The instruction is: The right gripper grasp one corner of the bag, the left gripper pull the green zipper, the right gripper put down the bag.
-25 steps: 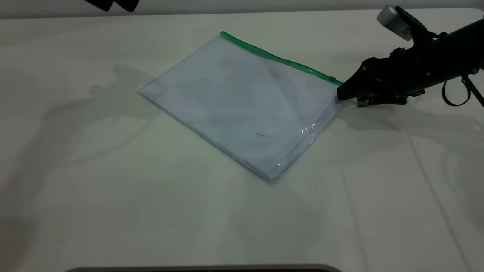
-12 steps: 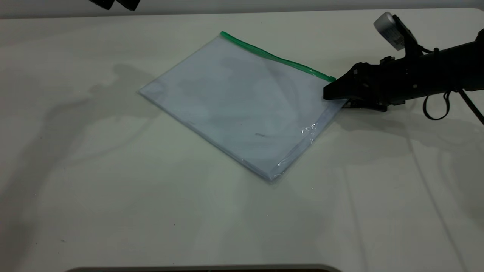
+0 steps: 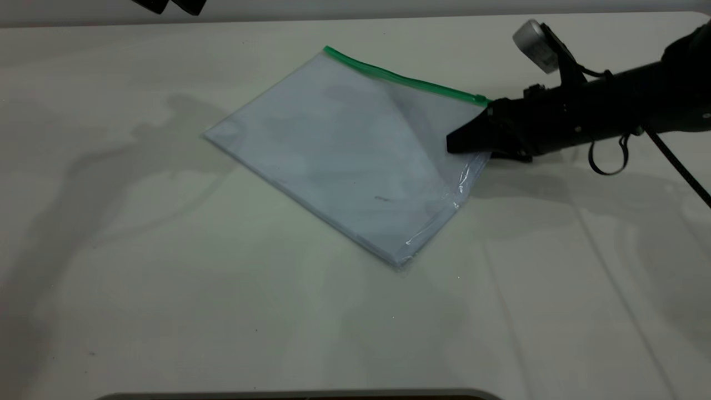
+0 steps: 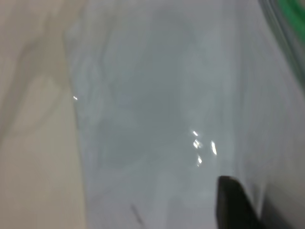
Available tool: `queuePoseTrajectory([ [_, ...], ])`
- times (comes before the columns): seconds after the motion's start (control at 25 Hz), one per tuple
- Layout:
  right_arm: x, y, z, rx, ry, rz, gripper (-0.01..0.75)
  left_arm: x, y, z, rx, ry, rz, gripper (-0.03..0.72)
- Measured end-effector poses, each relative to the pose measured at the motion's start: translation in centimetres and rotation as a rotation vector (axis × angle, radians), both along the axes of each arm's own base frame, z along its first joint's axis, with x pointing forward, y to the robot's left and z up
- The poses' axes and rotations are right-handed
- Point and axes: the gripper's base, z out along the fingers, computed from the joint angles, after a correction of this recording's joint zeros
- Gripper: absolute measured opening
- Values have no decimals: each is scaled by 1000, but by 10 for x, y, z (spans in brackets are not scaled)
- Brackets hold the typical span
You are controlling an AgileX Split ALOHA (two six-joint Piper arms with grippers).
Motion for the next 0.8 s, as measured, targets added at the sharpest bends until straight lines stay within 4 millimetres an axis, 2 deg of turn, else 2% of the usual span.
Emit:
queuePoseTrajectory([
  [0.12,7,2,6,32,-32,11,62,0,0,0,0,0,-1,587],
  [0.16,9,3,8,41,-39,18,40,0,0,0,2,-3,-7,587],
  [0.32,16,7,16,65,-37,108,34,-1,0,0,19,-20,-59,587],
  [0.52,24,13,33,79,12,335,34,-2,-1,0,41,-39,-142,587],
  [0.72,32,17,44,-30,60,509,34,-4,-3,-1,59,-54,-217,587],
  [0.8,33,25,47,-69,72,548,34,-5,-7,-1,66,-67,-253,587],
])
